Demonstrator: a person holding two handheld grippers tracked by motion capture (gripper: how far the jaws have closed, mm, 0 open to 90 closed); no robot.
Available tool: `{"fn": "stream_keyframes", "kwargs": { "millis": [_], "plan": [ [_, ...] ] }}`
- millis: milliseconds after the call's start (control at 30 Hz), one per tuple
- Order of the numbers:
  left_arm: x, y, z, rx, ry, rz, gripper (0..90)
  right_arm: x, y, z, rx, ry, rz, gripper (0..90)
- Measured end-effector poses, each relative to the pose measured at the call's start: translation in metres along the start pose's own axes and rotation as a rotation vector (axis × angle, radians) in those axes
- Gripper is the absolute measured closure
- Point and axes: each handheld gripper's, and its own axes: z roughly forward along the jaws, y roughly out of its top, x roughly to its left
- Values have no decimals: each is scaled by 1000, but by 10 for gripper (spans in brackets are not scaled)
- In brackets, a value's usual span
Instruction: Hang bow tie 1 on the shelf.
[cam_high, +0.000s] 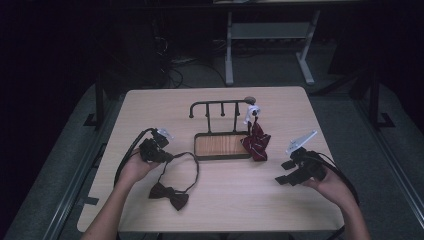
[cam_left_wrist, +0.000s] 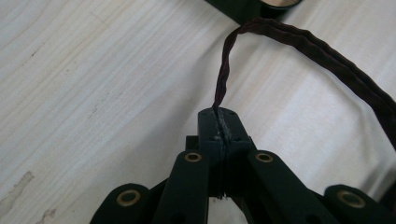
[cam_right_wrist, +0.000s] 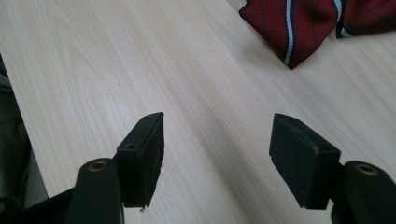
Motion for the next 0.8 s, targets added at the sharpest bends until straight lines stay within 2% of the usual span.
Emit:
{"fn": "stream_keyframes", "kwargs": {
  "millis": [67,267,800],
  "plan": [
    [-4,1,-6,-26,-16,8,896,-1,-1,0,1,-1,-3,349],
    [-9,4,-19,-42,-39,51,895,0,-1,0,0,2,-3,349],
    [-16,4,-41,-57,-32,96,895,-2,-3,-1,-4,-1,4,349]
  ]
}}
